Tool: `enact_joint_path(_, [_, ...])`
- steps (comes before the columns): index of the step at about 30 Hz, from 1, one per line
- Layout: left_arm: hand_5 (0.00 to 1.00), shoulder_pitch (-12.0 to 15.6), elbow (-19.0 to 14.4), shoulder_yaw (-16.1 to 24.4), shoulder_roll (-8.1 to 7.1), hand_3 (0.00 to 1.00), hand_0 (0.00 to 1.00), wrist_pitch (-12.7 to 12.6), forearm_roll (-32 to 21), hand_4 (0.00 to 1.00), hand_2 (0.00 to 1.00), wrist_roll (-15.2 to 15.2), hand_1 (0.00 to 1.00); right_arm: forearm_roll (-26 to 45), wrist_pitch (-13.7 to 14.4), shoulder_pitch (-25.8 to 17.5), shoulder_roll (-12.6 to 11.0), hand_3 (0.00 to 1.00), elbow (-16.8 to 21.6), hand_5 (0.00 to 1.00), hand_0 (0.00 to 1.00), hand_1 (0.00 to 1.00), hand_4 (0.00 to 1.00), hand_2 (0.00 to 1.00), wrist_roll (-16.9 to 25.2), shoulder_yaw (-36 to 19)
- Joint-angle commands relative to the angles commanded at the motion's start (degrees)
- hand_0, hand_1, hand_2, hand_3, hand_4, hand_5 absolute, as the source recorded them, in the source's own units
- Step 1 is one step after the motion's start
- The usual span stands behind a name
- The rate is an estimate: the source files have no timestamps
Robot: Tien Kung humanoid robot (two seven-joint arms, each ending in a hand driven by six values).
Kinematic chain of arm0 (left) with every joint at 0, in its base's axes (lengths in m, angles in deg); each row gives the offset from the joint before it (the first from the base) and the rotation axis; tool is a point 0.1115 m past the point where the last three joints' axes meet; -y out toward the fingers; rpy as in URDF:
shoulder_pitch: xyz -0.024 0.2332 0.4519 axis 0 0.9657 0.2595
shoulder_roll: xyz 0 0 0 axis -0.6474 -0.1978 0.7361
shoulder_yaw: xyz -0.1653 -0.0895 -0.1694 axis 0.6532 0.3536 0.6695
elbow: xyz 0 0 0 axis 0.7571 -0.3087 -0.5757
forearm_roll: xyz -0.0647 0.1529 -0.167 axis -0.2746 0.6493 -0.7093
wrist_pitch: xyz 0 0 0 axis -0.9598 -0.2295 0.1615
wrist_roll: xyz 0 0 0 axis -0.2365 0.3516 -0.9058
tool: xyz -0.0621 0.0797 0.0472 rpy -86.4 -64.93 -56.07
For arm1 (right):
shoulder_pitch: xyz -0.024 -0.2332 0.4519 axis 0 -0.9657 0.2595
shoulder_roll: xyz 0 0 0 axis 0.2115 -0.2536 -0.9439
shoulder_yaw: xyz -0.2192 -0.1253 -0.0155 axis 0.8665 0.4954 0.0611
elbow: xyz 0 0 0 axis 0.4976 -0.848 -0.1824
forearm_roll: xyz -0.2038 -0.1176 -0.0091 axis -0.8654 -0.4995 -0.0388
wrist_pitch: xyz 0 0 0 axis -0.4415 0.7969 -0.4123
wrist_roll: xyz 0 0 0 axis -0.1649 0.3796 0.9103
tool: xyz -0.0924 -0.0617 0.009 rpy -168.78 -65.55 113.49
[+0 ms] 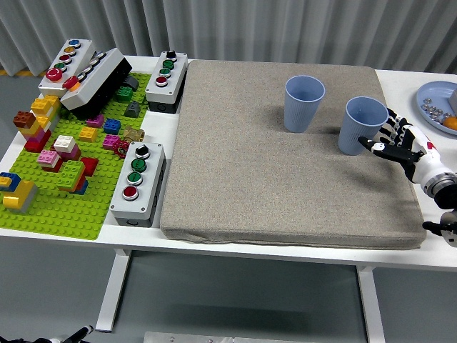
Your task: Pick cup pour cup place
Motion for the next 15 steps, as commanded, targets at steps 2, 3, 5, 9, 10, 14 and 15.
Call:
enact_joint_path(2, [0.998,0.08,0.00,0.17,-0.02,0.785,0.841,0.00,0.10,0.596,0.894,-0.01,0.857,-0.18,-0.10,-1.29,-0.75,0.998,2.19,0.280,0.992,0.956,0.862,0.998,-0.33,-0.09])
enact_joint_path(3, [0.998,0.18,0.00,0.28,-0.03,0.785,0.841,0.00,0.15,0.596,0.894,-0.03,0.857,-0.16,-0.19,-2.30,-1.28,0.998,3.66,0.280,0.992,0.956,0.862,0.998,-0.50,-0.23])
enact_joint_path(5, [0.998,0.25,0.00,0.35,-0.04,0.785,0.841,0.00,0.18,0.596,0.892,-0.04,0.857,-0.13,-0.26,-3.07,-1.61,0.998,5.18,0.285,0.992,0.955,0.860,0.998,-0.60,-0.32])
enact_joint_path(9, [0.998,0.48,0.00,0.59,-0.11,0.785,0.841,0.10,0.37,0.596,0.892,-0.04,0.857,-0.48,-0.53,-6.28,-3.14,0.998,9.62,0.285,0.992,0.955,0.860,0.998,-1.26,-0.99])
enact_joint_path(10, [0.998,0.50,0.00,0.68,-0.12,0.785,0.841,0.11,0.42,0.596,0.892,-0.04,0.857,-0.48,-0.53,-6.97,-3.51,0.998,10.42,0.285,0.992,0.955,0.860,0.998,-1.31,-1.22])
enact_joint_path(14, [0.998,0.50,0.00,0.80,-0.12,0.785,0.841,0.10,0.36,0.595,0.889,-0.02,0.858,-0.58,-0.72,-9.45,-5.04,0.998,12.70,0.285,0.991,0.952,0.859,0.998,-1.58,-2.98])
enact_joint_path(15, [0.998,0.50,0.00,0.80,-0.12,0.785,0.841,0.10,0.35,0.595,0.889,-0.01,0.858,-0.60,-0.73,-9.69,-5.19,0.998,12.88,0.285,0.991,0.952,0.859,0.998,-1.61,-3.29])
